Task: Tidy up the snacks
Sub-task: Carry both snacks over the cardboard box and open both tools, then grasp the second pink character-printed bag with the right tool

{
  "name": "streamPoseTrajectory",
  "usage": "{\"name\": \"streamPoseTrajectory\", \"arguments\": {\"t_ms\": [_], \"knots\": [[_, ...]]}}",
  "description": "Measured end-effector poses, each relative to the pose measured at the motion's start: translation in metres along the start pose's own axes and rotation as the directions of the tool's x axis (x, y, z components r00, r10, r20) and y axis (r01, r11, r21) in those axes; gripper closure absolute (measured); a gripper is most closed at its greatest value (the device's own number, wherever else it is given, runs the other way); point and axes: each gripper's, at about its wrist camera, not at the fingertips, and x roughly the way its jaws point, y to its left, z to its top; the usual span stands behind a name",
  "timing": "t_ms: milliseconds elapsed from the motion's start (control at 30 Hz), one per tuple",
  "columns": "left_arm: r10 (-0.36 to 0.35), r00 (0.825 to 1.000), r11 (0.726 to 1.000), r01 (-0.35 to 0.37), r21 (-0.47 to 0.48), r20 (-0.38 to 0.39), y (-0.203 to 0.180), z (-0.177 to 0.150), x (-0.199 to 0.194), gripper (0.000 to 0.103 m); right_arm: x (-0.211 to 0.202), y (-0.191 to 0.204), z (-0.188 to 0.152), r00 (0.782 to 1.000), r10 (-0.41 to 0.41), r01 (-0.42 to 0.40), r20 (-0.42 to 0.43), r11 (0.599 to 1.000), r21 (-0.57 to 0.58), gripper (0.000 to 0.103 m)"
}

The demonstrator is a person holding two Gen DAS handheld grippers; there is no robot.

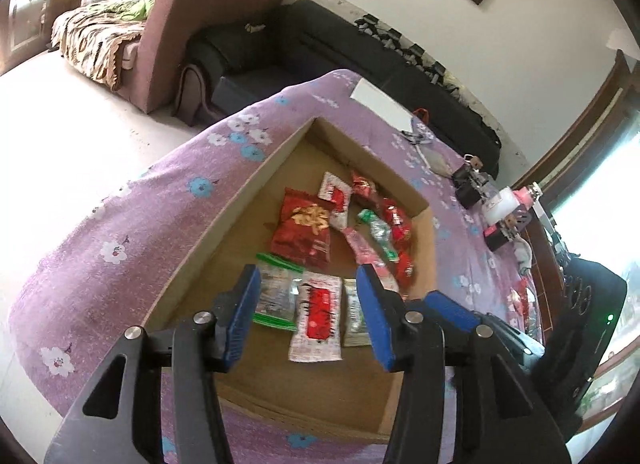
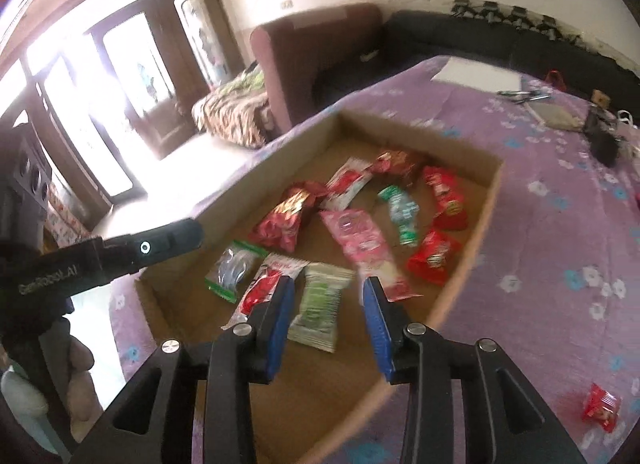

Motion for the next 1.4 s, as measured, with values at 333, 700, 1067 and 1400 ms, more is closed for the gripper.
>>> {"name": "streamPoseTrajectory", "arguments": {"t_ms": [333,700,1067,1400], "knots": [[-0.047,0.999,0.993,0.049,0.104,-0.027,-0.048,-0.016,-0.002,0.055,-0.058,-0.072,-0.025,0.993,-0.083,0.07,0.081,0.986,0.152,0.058],[-0.136,0.985,0.946,0.161,0.281,-0.106,-0.117,-0.046,-0.002,0.055,-0.129,-0.223,-0.068,0.941,-0.332,0.278,0.07,0.871,0.405,0.058],[-0.142,0.967,0.877,0.223,0.425,-0.214,-0.18,-0.083,0.022,0.055,-0.178,-0.353,-0.097,0.886,-0.462,0.336,0.033,0.691,0.64,0.054],[-0.108,0.962,0.865,0.216,0.453,-0.252,-0.194,-0.098,0.026,0.055,-0.119,-0.423,-0.03,0.852,-0.518,0.484,-0.081,0.718,0.501,0.056]]}}
